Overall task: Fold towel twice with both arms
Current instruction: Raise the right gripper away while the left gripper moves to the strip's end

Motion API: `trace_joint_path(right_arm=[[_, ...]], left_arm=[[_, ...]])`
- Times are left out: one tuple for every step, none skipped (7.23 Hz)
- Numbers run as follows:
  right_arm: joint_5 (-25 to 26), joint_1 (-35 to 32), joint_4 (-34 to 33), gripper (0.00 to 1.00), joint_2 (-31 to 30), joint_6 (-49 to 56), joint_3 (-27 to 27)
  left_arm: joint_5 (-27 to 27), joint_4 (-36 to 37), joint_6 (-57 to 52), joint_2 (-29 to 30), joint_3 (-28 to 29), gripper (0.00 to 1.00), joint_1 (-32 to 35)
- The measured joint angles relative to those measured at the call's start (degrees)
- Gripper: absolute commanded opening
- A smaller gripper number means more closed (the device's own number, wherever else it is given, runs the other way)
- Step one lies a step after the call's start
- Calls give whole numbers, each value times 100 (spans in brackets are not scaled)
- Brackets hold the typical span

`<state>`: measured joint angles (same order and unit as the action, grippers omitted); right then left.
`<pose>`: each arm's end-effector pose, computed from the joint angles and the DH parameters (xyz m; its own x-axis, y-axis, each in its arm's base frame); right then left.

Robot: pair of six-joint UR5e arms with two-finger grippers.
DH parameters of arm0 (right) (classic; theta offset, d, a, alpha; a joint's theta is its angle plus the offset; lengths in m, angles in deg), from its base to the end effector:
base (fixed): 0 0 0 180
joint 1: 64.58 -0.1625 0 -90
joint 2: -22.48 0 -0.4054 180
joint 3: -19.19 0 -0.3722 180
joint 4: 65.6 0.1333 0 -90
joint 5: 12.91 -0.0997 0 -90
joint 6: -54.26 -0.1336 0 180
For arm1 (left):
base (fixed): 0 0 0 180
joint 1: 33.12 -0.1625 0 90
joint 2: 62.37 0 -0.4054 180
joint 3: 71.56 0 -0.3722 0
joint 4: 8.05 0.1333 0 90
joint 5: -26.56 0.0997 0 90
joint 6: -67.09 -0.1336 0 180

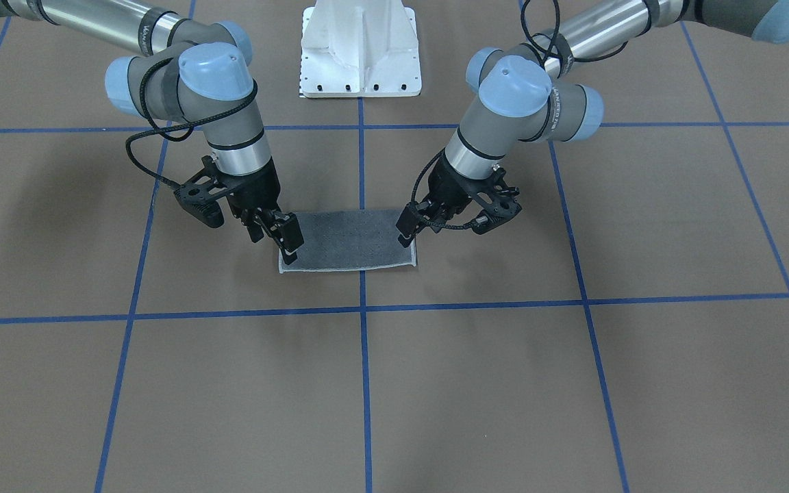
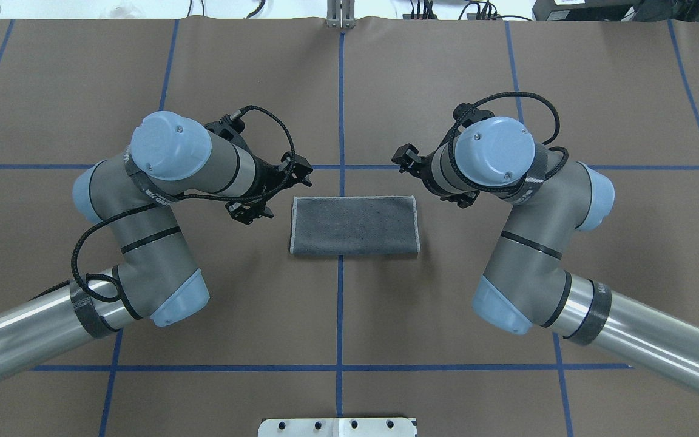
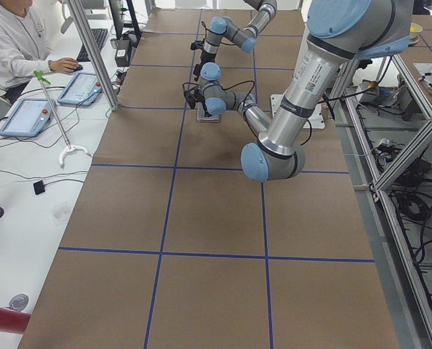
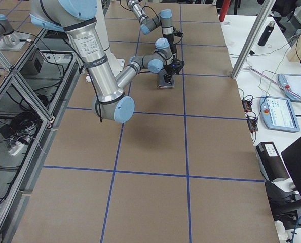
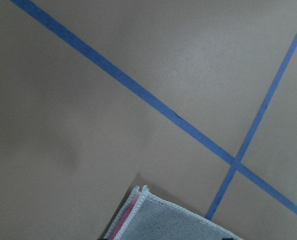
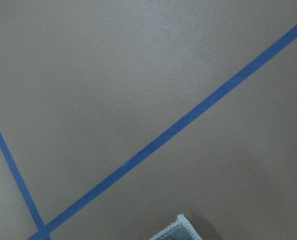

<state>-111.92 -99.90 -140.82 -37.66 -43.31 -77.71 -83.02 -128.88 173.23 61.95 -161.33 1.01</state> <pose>-0.4779 -0.4764 0.2953 0.4410 0.4720 0.7634 -0.5337 0.8218 -0.1997 0.5240 -0.4621 0.2518 0.2599 -0.4926 -0.8305 0.3640 0.8466 -0.3882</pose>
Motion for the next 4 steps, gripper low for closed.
trace_joint_path(right_arm=[[-371, -259, -9, 100, -90, 659, -20], [-727, -529, -17, 100, -208, 1388, -35], [-992, -765, -56, 100, -313, 2082, -37], [-1162, -942, -155, 100, -367, 2612, -42]], left_arm=[[3, -38, -8, -17, -18, 100, -104], [16, -133, -17, -35, -31, 100, -216], [43, -236, -21, -50, -36, 100, -293], [146, -297, -23, -66, -38, 93, -387]])
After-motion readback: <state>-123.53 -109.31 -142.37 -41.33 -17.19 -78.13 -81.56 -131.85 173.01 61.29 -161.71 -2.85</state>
